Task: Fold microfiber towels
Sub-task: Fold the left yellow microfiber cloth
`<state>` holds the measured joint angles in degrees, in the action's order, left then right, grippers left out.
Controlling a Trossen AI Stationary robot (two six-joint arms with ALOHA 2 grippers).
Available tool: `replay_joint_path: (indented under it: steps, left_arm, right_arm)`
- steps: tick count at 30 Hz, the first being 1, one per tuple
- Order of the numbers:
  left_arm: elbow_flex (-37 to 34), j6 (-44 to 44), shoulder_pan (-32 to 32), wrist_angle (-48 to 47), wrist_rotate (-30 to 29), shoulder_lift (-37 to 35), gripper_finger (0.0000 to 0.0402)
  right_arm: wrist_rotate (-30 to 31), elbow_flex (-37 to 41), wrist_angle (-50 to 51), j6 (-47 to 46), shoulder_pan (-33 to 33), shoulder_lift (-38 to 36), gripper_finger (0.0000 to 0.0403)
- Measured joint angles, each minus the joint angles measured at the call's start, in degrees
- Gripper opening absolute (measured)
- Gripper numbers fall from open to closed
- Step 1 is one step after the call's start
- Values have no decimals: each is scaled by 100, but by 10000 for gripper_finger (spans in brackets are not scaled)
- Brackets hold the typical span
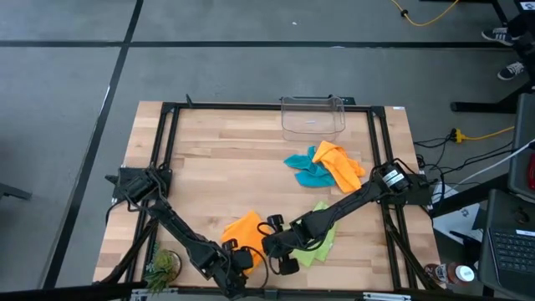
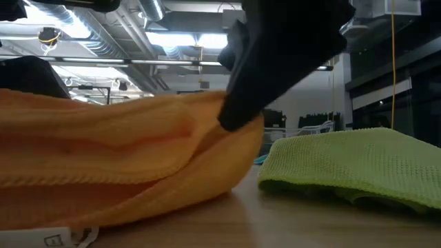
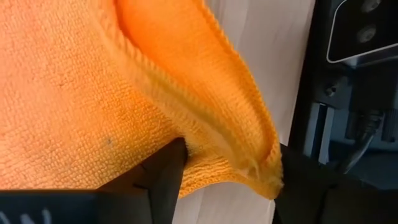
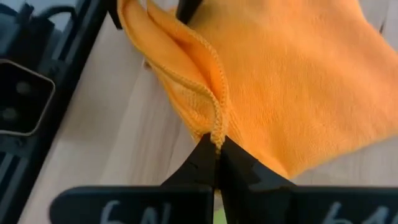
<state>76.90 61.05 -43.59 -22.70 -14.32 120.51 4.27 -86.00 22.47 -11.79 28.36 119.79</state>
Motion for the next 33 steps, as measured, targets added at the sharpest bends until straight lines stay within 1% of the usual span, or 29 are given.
replay_joint_path:
  steps: [3, 9, 12, 16, 19, 22, 27, 30, 33]
  left_arm:
    - [0, -30, -17, -81, 49, 0, 193]
    - [0, -153, -42, -214, -35, 0, 172]
    - [0, -206, -45, -344, -113, 0, 170]
    - [0, -589, -50, -397, -221, 0, 170]
    - [0, -686, -55, -501, -383, 2, 170]
    - [0, -764, -52, -797, -589, 2, 170]
    - [1, -882, -52, -903, -686, 2, 169]
    - [2, -911, -52, -937, -690, 2, 157]
    - [2, -915, -68, -995, -746, 2, 127]
  right_arm:
    - [-48, 68, 1, 77, 0, -3, 9]
    - [-718, 275, -184, 183, 1, -4, 10]
    - [-879, 291, -210, 190, 2, -5, 11]
    - [-899, 294, -294, 337, 2, -7, 11]
    - [-903, 294, -451, 394, 2, -7, 11]
    - [-901, 294, -487, 389, 2, -7, 11]
    - [-896, 294, -511, 385, 2, -7, 12]
    - [-892, 294, -511, 324, 2, -7, 12]
    - [-890, 294, -511, 323, 2, -7, 12]
